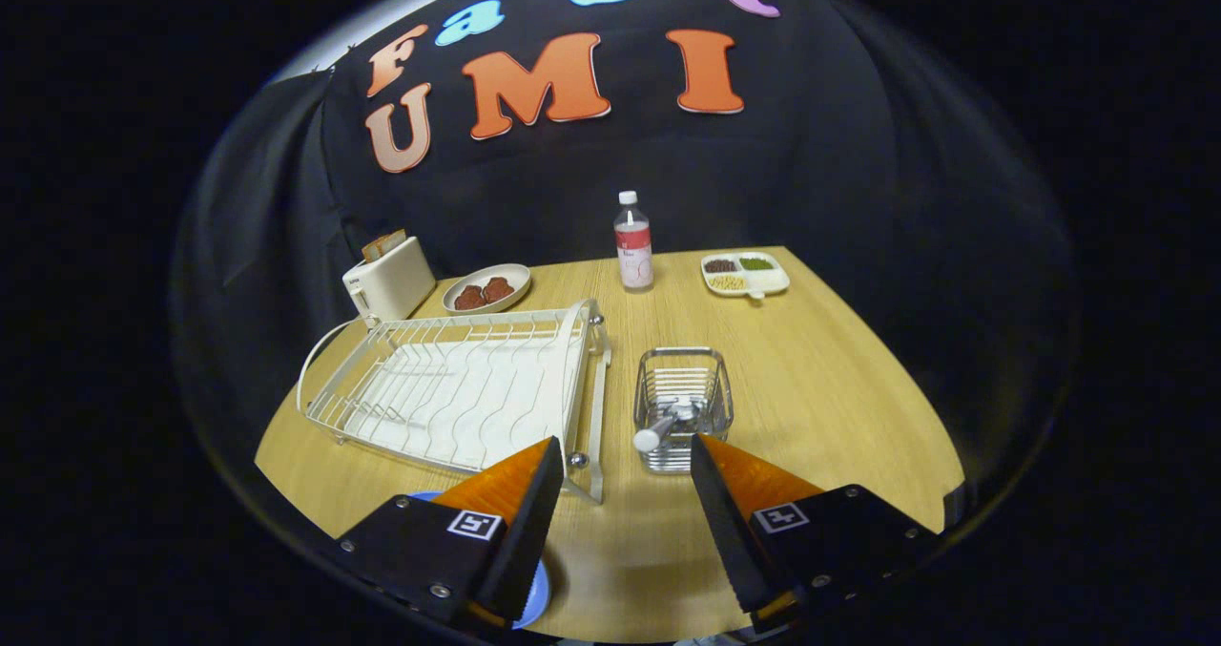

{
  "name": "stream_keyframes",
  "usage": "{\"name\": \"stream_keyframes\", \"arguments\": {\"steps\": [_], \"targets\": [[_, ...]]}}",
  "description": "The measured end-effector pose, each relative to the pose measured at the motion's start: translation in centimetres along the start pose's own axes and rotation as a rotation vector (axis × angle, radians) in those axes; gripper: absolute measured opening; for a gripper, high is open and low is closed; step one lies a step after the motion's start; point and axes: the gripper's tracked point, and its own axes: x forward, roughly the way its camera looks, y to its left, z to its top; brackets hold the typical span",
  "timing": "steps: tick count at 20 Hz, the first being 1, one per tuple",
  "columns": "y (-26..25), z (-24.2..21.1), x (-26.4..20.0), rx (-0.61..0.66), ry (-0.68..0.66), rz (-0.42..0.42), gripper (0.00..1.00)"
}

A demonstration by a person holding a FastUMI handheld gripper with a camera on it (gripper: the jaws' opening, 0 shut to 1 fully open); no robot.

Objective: Take the plate from the dish rack, then take the spoon from the basket and place it into the plate.

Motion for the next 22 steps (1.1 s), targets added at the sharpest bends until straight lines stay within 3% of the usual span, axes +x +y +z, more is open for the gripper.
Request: {"name": "stream_keyframes", "arguments": {"steps": [4, 13, 22], "targets": [[-0.2, -1.1, 2.1, -0.042, -0.005, -0.022, 0.75], [-3.0, -0.8, 4.2, -0.031, -0.004, -0.082, 0.18], [-3.6, 3.1, 2.9, 0.011, -0.032, -0.075, 0.09]]}}
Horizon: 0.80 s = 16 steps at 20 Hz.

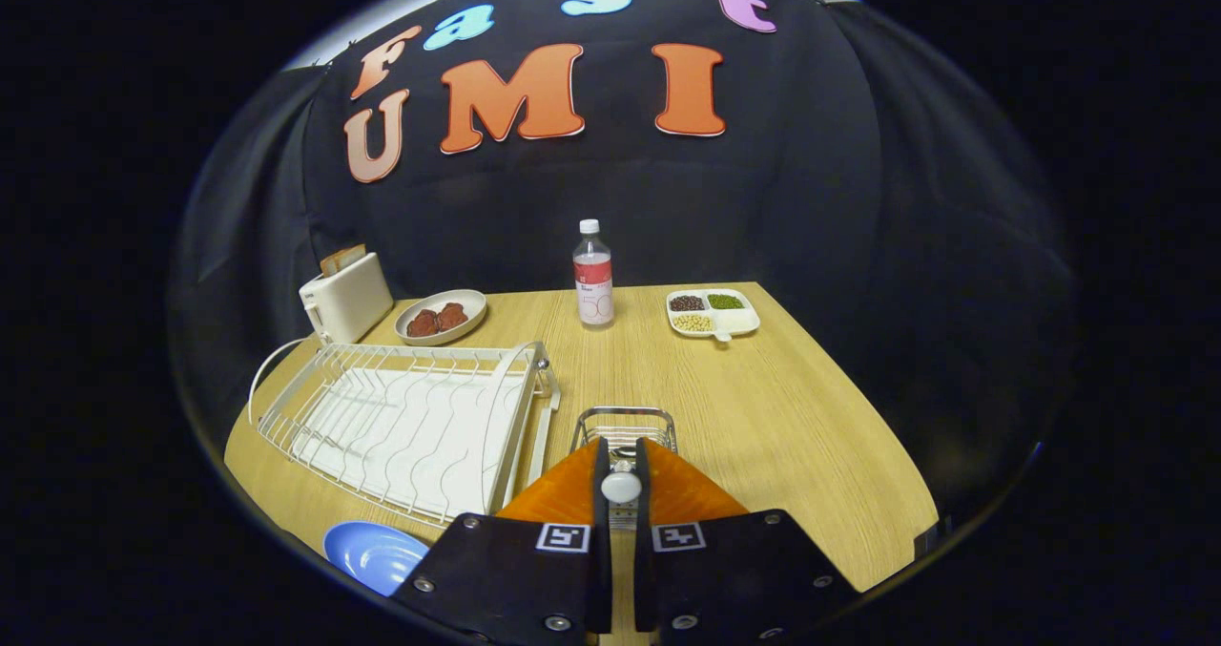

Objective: Take the plate from the dish rack, then take the spoon from the basket and place it into the plate.

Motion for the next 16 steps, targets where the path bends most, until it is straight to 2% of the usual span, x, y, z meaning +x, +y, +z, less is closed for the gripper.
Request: {"name": "stream_keyframes", "arguments": {"steps": [3, 8, 13, 16], "targets": [[-0.1, 1.5, -1.7, -0.019, -0.020, 0.004, 0.09], [0.4, 4.3, -5.5, -0.021, -0.054, 0.060, 0.09], [2.8, 6.5, -9.3, -0.036, -0.086, 0.209, 0.09], [3.5, 6.5, -10.4, -0.106, -0.096, 0.246, 0.09]]}}
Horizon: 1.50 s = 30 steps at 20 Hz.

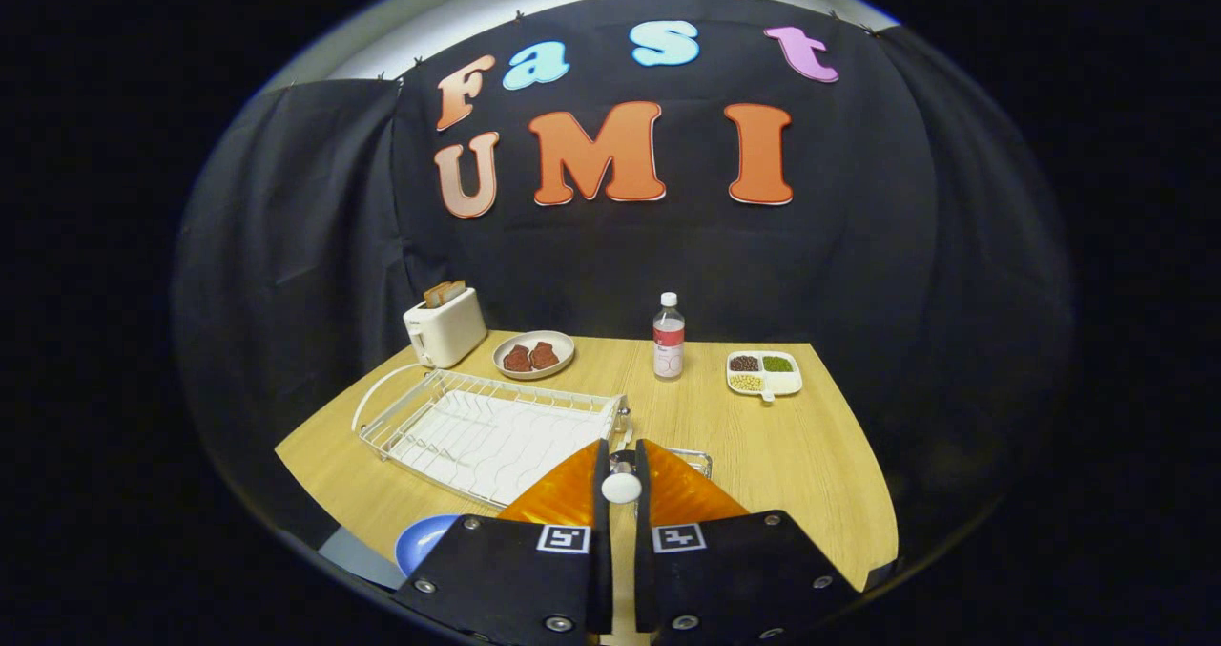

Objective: Take the plate from the dish rack, then take the spoon from the basket and place it into the plate.

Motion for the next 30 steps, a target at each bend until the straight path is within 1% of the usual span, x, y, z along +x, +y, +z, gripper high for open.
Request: {"name": "stream_keyframes", "arguments": {"steps": [2, 5, 9, 12, 14, 17, 19, 24, 25, 27, 30], "targets": [[1.8, -0.8, -0.6, -0.014, 0.019, 0.047, 0.09], [4.9, -1.9, -1.2, -0.027, 0.045, 0.146, 0.09], [8.0, -4.1, -0.9, -0.064, 0.102, 0.242, 0.09], [10.7, -5.2, -1.1, -0.105, 0.120, 0.331, 0.09], [11.9, -8.0, -0.8, -0.127, 0.212, 0.377, 0.10], [13.6, -10.1, -0.5, -0.137, 0.255, 0.424, 0.11], [14.3, -11.6, -0.2, -0.142, 0.285, 0.440, 0.11], [15.6, -13.7, 0.6, -0.116, 0.304, 0.490, 0.11], [16.1, -14.2, 0.7, -0.119, 0.300, 0.510, 0.13], [15.8, -15.2, 0.6, -0.132, 0.311, 0.515, 0.16], [14.5, -17.2, 0.9, -0.143, 0.355, 0.482, 0.17]]}}
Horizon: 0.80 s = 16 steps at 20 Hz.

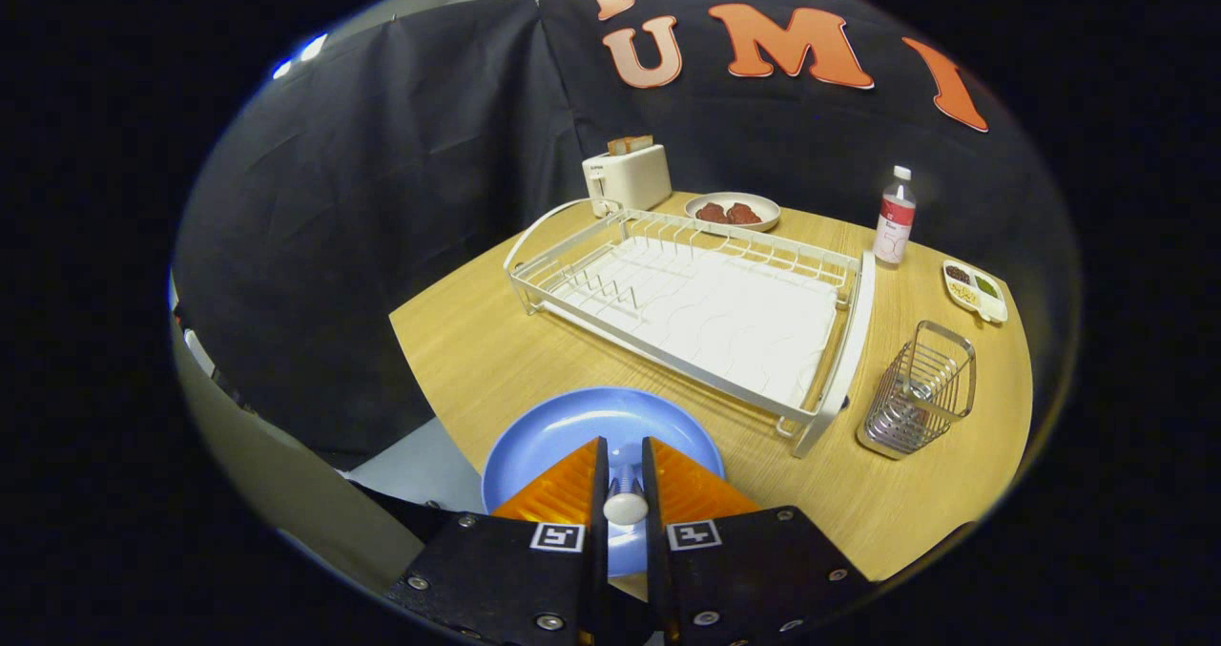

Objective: Take the plate from the dish rack, then take the spoon from the basket and place it into the plate.

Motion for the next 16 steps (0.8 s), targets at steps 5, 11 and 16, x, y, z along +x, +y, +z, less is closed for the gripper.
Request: {"name": "stream_keyframes", "arguments": {"steps": [5, 11, 16], "targets": [[-1.5, -3.8, 0.7, 0.049, 0.088, -0.037, 0.20], [-2.6, -2.5, -0.2, 0.053, 0.083, -0.093, 0.30], [-3.9, 4.4, -2.4, 0.017, -0.037, -0.164, 0.43]]}}
